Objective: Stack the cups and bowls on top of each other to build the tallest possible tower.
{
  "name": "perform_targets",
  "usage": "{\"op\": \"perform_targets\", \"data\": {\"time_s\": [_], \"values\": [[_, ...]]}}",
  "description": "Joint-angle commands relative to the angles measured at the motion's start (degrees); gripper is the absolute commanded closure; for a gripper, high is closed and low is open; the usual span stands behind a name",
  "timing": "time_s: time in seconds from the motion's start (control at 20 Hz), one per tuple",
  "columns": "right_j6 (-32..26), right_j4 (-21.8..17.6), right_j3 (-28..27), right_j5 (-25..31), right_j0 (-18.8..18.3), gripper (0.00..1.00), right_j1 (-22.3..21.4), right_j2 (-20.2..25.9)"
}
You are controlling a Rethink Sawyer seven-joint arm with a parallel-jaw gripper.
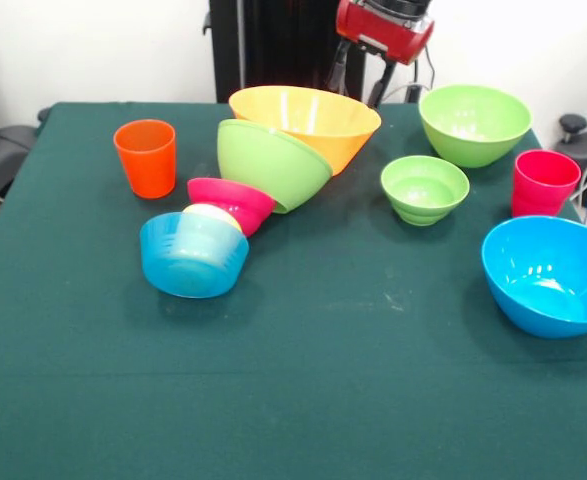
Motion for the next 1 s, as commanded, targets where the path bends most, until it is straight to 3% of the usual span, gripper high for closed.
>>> {"op": "perform_targets", "data": {"time_s": [0.05,0.3,0.6,0.8,1.0], "values": [[7.83,-1.44,1.36,-6.41,-0.35,0.00,0.93,2.05],[12.41,2.52,0.62,-12.34,-0.16,0.00,7.87,5.00],[12.53,5.30,-1.37,-15.27,0.20,0.00,12.85,5.23],[10.83,5.90,-0.29,-14.96,-1.92,0.00,11.69,7.56],[11.25,7.55,0.14,-10.43,0.22,0.00,11.24,4.85]]}}
